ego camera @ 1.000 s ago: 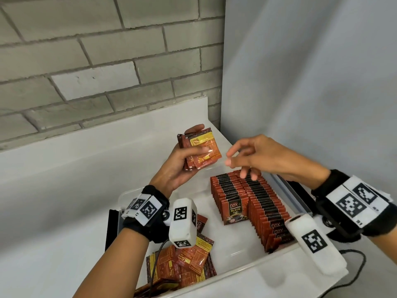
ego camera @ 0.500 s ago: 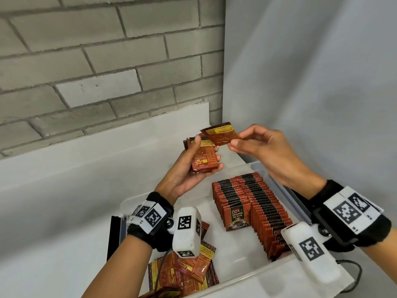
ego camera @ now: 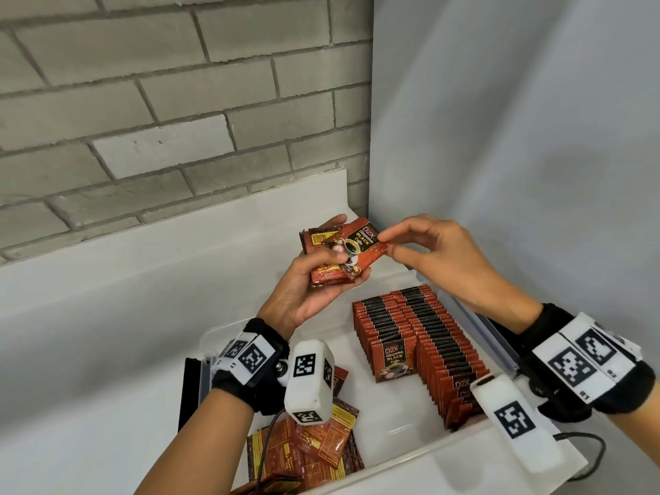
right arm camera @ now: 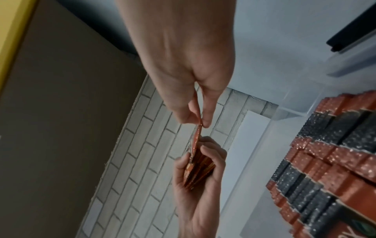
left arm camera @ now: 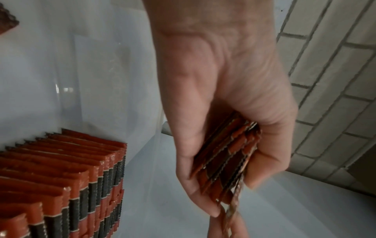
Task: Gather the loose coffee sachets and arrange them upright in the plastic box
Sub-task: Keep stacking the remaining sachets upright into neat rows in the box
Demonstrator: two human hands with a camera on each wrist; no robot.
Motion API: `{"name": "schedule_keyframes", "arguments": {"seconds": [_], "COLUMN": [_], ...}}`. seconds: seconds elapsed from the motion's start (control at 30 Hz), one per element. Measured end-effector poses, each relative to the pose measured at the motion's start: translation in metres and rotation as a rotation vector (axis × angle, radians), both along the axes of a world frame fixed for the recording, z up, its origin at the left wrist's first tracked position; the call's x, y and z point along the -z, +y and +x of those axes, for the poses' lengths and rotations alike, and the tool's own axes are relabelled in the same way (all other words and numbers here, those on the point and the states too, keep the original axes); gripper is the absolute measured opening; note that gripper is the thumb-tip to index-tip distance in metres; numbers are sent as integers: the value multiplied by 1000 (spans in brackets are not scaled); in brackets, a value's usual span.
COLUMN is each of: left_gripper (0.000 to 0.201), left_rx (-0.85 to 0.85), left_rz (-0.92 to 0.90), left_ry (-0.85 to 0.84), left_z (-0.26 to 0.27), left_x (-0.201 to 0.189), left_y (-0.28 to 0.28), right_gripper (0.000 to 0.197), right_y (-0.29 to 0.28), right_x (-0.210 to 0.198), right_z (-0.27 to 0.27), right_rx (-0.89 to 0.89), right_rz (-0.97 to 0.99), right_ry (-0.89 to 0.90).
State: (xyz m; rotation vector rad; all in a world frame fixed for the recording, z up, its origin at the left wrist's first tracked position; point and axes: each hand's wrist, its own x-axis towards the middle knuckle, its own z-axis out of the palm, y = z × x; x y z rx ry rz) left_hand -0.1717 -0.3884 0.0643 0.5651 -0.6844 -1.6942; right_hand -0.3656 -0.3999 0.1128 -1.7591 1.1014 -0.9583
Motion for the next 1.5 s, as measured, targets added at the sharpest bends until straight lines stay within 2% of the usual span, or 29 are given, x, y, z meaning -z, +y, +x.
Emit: {"name": "schedule_keyframes", "arguments": {"seconds": [0.07,0.2,0.3,0.43,0.6,0.7,0.87,1.2,1.5], "left_gripper": [69,71,72,71,68,68,68,73,75], "left_rx": [-2,31,38,1,-41,-42,-40,-35,-43], "left_rz": [9,-13,-45,-21,5,9,16,19,29], "left_ry": [-20,-60,-94,-20,48,44,32,9,12], "left_z": [0,0,-1,-1,3,2,2,1,1], "left_x": [0,1,1,2,5,4,4,4,5], "left_y": [0,1,1,-3,-5,-5,-4,-5,-5], "right_gripper": [16,27,22,15,13,7,9,9,7], "right_y": [-1,-3,-6,-8,-1,7,18,21,17], "right_x": [-3,-9,-12,-14,-14,-6,8,15,19], "right_z": [-1,-1,-5,-14,-23,-22,-20,-16,-16], "right_rx": [-14,-87,-156,-201,-352,-410,-414,-418,-430], "right_rz": [85,318,386,367,303,200,20,13,53], "right_ry": [-78,-200,-146,18,305,468,710,873,890]}}
